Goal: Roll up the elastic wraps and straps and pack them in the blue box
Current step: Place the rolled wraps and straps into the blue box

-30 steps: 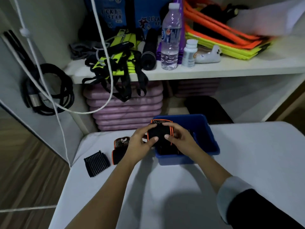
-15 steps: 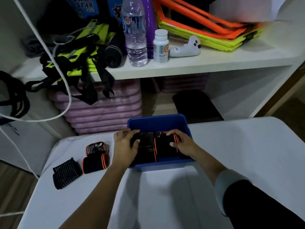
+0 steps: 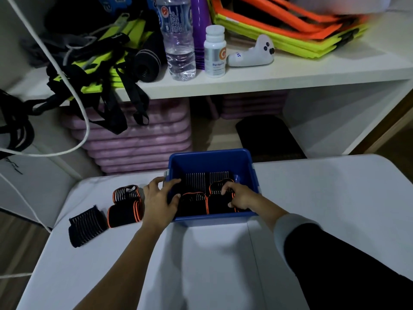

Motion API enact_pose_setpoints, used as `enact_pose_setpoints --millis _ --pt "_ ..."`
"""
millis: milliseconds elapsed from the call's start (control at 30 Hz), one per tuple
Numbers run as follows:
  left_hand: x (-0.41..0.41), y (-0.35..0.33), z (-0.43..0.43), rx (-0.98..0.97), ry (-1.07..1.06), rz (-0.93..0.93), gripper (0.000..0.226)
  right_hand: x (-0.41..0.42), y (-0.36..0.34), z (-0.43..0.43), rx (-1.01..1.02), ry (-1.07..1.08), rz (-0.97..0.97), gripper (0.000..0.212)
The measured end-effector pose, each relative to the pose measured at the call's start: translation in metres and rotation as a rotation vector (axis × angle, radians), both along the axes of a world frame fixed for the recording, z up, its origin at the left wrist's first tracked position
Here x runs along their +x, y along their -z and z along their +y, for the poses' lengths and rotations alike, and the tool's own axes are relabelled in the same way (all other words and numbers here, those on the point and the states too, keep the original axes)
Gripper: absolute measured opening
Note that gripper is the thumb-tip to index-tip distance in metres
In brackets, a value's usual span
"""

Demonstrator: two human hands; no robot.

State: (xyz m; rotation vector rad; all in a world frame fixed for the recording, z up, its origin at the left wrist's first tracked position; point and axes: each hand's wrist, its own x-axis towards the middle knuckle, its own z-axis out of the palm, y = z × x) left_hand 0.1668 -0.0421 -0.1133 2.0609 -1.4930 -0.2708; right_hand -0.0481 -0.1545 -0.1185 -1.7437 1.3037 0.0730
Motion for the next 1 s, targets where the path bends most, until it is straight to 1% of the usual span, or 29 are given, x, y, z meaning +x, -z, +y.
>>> enact_pose_setpoints --millis 333,500,667,733,767,833,867,900,1000 --pt "0.007 -0.002 0.006 0.013 -0.021 0.052 0.043 0.001 0.002 0.001 -0.043 0.074 -0.044 0.031" --pt "0.007 -0.008 0.013 -0.005 -0.005 0.092 0.041 -0.001 -0.005 0.006 -0.089 0.072 -0.08 0.027" --pt "0.017 -0.009 0.025 -0.124 -0.001 0.175 0.036 -0.002 -0.033 0.007 -0.143 0.038 0.028 0.028" --pt "0.024 -0.011 0.033 -0.163 -0.024 0.203 0.036 0.001 -0.046 0.011 -0.215 0.011 0.096 0.032" --pt "0.028 -0.012 0.038 -0.185 -0.044 0.21 0.035 0.006 -0.051 0.017 -0.285 0.004 0.102 0.032" --pt "0.038 -0.014 0.047 -0.223 -0.117 0.222 0.031 0.023 -0.06 0.033 -0.483 0.001 0.029 0.03" --pt "0.045 -0.014 0.052 -0.227 -0.172 0.24 0.029 0.036 -0.062 0.042 -0.572 -0.009 -0.05 0.029" --pt "0.052 -0.012 0.057 -0.226 -0.227 0.274 0.028 0.051 -0.064 0.053 -0.619 -0.021 -0.139 0.028" --pt "0.076 -0.003 0.072 -0.199 -0.327 0.308 0.027 0.103 -0.063 0.083 -0.577 -0.07 -0.35 0.028"
